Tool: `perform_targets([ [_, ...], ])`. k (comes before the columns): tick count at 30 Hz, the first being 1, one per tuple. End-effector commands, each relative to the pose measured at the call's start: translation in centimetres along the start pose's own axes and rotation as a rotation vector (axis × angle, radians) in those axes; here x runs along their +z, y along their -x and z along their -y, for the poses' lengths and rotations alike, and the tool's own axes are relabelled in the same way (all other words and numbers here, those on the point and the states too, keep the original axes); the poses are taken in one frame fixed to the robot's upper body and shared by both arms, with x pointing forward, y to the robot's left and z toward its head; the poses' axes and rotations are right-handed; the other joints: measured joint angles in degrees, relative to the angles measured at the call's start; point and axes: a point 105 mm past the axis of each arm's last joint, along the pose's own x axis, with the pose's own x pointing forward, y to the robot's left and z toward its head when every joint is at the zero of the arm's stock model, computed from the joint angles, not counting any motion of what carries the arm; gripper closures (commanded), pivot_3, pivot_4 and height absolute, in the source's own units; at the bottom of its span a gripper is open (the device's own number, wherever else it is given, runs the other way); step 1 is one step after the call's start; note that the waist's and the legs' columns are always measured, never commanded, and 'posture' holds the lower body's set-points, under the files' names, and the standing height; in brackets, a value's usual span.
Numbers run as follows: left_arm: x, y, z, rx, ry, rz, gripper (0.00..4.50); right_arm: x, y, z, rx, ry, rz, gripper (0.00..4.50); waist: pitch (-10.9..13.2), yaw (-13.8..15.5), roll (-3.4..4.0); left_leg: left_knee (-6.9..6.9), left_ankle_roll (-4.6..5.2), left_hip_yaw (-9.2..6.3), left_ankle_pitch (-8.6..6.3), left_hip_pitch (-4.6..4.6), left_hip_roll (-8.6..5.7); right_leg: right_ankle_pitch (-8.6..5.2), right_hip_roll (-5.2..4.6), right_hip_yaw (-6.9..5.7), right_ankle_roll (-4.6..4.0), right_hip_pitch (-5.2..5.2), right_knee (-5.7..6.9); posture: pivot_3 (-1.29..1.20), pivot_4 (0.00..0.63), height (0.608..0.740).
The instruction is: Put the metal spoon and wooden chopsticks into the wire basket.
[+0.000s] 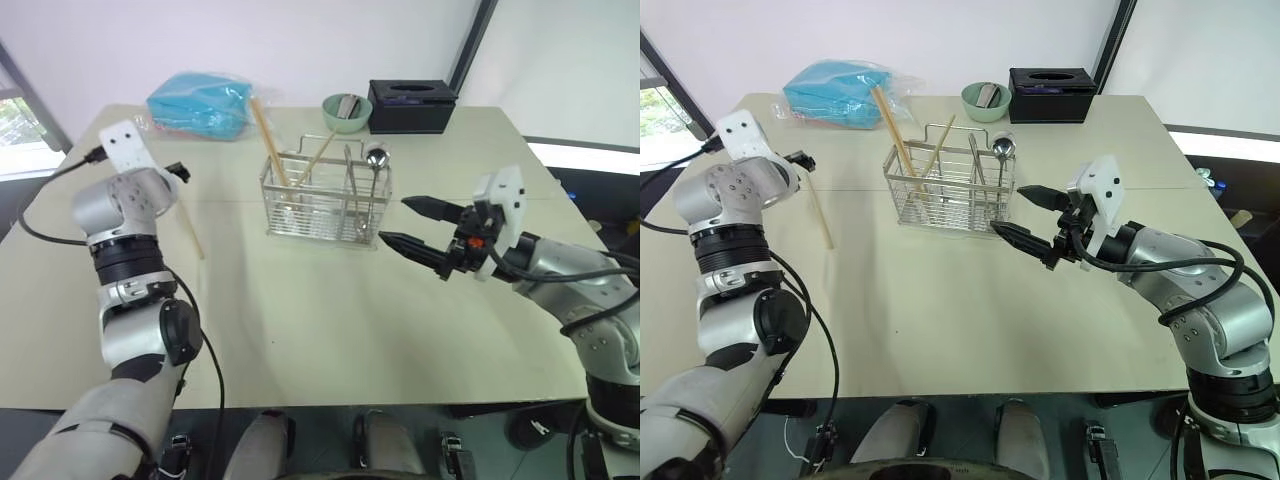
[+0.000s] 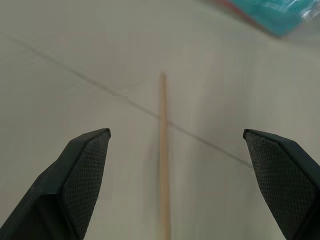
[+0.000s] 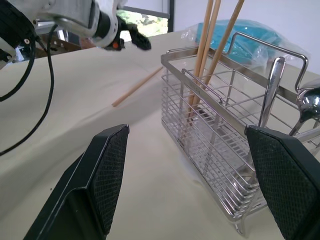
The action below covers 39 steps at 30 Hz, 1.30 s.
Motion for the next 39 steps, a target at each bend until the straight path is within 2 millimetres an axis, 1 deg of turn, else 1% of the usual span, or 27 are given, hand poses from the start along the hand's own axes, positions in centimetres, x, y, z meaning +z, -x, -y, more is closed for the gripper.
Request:
perform_targets([
  [1, -2.0, -1.7, 0.4, 0.01, -0.014, -0.061, 0.02, 0.7, 0.1, -1.0, 0.015, 0.025, 0.03, 0.67, 0.0, 0.0, -0.03, 0.0, 0.0, 0.0, 0.0, 0.0, -0.01, 0.0, -0.01, 0.0, 0.0, 0.0, 0.0, 0.0, 0.15, 0.654],
  [4, -3.6, -2.9, 0.2, 0.024, -0.03, -0.101, 0.02, 0.5, 0.3, -1.5, 0.022, 0.025, 0.025, 0.67, 0.0, -0.1, -0.05, 0.0, 0.0, 0.02, 0.0, -0.05, -0.01, 0.01, -0.03, 0.0, 0.02, 0.02, 0.0, 0.0, 0.15, 0.654],
  [7, -4.7, -3.6, 0.2, 0.02, -0.049, -0.13, 0.02, 0.6, 0.4, -1.9, 0.022, 0.026, 0.027, 0.67, 0.0, -0.1, -0.03, -0.01, 0.0, 0.04, 0.0, -0.04, -0.01, 0.01, -0.05, 0.0, 0.02, 0.05, 0.02, 0.0, 0.15, 0.654],
  [9, -5.8, -4.1, -0.2, 0.036, -0.048, -0.157, 0.02, 0.7, 0.5, -2.1, 0.022, 0.026, 0.031, 0.67, -0.1, -0.1, 0.03, -0.01, -0.01, 0.04, 0.0, -0.01, 0.0, 0.02, -0.05, 0.0, 0.03, 0.05, 0.03, 0.0, 0.15, 0.654],
  [12, -6.2, -4.4, -0.3, 0.035, -0.044, -0.163, 0.02, 0.8, 0.6, -2.2, 0.017, 0.03, 0.034, 0.67, -0.1, -0.1, 0.09, -0.02, -0.01, 0.05, 0.0, 0.06, 0.0, 0.02, -0.07, 0.0, 0.04, 0.13, 0.03, 0.0, 0.15, 0.654],
  [14, -5.9, -4.5, -0.1, 0.024, -0.026, -0.15, 0.55, 0.8, 0.6, -2.1, 0.012, 0.031, 0.034, 0.67, -0.2, -0.1, 0.17, -0.02, -0.01, 0.06, 0.0, 0.1, 0.0, 0.02, -0.07, 0.0, 0.05, 0.17, 0.03, 0.0, 0.15, 0.654],
  [16, -5.7, -4.5, 0.0, 0.019, -0.02, -0.143, 1.32, 0.8, 0.6, -2.1, 0.011, 0.031, 0.034, 0.67, -0.2, -0.1, 0.21, -0.02, -0.01, 0.06, 0.0, 0.1, 0.0, 0.02, -0.07, 0.0, 0.05, 0.17, 0.03, 0.0, 0.15, 0.654],
  [19, -5.5, -4.5, 0.1, 0.018, -0.012, -0.14, 2.94, 0.9, 0.6, -2.1, 0.009, 0.033, 0.035, 0.67, -0.2, 0.2, 0.22, -0.02, -0.01, 0.03, 0.0, 0.09, -0.02, 0.02, -0.09, -0.03, 0.06, 0.15, 0.03, 0.0, 0.15, 0.654],
  [20, -5.4, -4.5, 0.2, 0.018, -0.01, -0.138, 3.4, 0.9, 0.6, -2.0, 0.009, 0.034, 0.035, 0.67, -0.2, 0.4, 0.21, -0.02, -0.01, 0.02, 0.0, 0.09, -0.04, 0.02, -0.1, -0.04, 0.06, 0.07, 0.02, 0.0, 0.15, 0.654],
  [21, -5.4, -4.5, 0.2, 0.018, -0.009, -0.136, 3.98, 0.9, 0.6, -2.0, 0.008, 0.035, 0.036, 0.67, -0.2, 0.6, 0.21, -0.01, -0.01, 0.01, 0.0, 0.09, -0.05, 0.03, -0.1, -0.04, 0.08, 0.05, 0.01, 0.0, 0.15, 0.654],
  [22, -5.3, -4.5, 0.2, 0.018, -0.007, -0.134, 4.45, 0.9, 0.6, -2.0, 0.008, 0.036, 0.037, 0.67, -0.2, 1.0, 0.21, -0.01, -0.01, 0.02, 0.0, 0.09, -0.06, 0.04, -0.12, -0.04, 0.09, 0.05, 0.0, 0.0, 0.15, 0.654],
  [26, -5.0, -4.4, 0.4, 0.014, -0.005, -0.13, 4.45, 0.9, 0.5, -1.9, 0.01, 0.042, 0.039, 0.67, -0.2, 1.4, 0.2, 0.0, 0.0, 0.02, 0.0, 0.05, -0.09, 0.04, -0.14, -0.04, 0.1, -0.01, -0.01, 0.0, 0.15, 0.654],
  [28, -4.6, -4.4, 0.3, 0.02, -0.011, -0.115, 4.45, 1.0, 0.5, -1.8, 0.011, 0.044, 0.04, 0.67, -0.2, 1.4, 0.2, 0.0, 0.0, 0.02, 0.0, 0.03, -0.1, 0.04, -0.15, -0.04, 0.1, -0.02, -0.01, 0.0, 0.15, 0.654],
  [31, -3.5, -4.4, -0.5, 0.04, -0.02, -0.077, 4.45, 1.0, 0.5, -1.7, 0.01, 0.048, 0.04, 0.67, -0.2, 1.3, 0.19, -0.01, 0.0, 0.02, 0.0, 0.02, -0.1, 0.04, -0.15, -0.04, 0.11, 0.02, -0.01, 0.0, 0.15, 0.654],
  [33, -2.4, -4.3, -1.4, 0.061, -0.012, -0.036, 4.45, 0.9, 0.6, -1.6, 0.008, 0.05, 0.041, 0.67, -0.2, 1.3, 0.17, -0.01, 0.0, 0.03, 0.0, 0.02, -0.1, 0.04, -0.14, -0.04, 0.11, 0.02, -0.01, 0.0, 0.15, 0.654],
  [36, 0.8, -4.0, -2.8, 0.084, 0.047, 0.09, 4.45, 0.9, 0.6, -1.5, 0.008, 0.054, 0.041, 0.67, -0.1, 1.0, -0.01, -0.02, -0.01, 0.04, 0.0, -0.05, -0.07, 0.05, -0.12, -0.04, 0.1, -0.01, 0.02, 0.0, 0.15, 0.654],
  [38, 3.4, -3.4, -3.6, 0.087, 0.095, 0.209, 4.45, 0.9, 0.6, -1.5, 0.01, 0.053, 0.042, 0.67, -0.1, 0.9, -0.03, -0.07, -0.01, 0.06, 0.0, -0.07, -0.01, 0.05, -0.09, -0.03, 0.09, -0.06, 0.02, 0.0, 0.15, 0.654],
  [39, 5.8, -2.6, -3.7, 0.049, 0.151, 0.314, 4.45, 0.9, 0.6, -1.5, 0.011, 0.053, 0.04, 0.67, -0.1, 1.0, -0.03, -0.09, -0.01, 0.06, 0.0, -0.07, -0.01, 0.05, -0.1, -0.03, 0.09, -0.08, 0.01, 0.0, 0.15, 0.654],
])
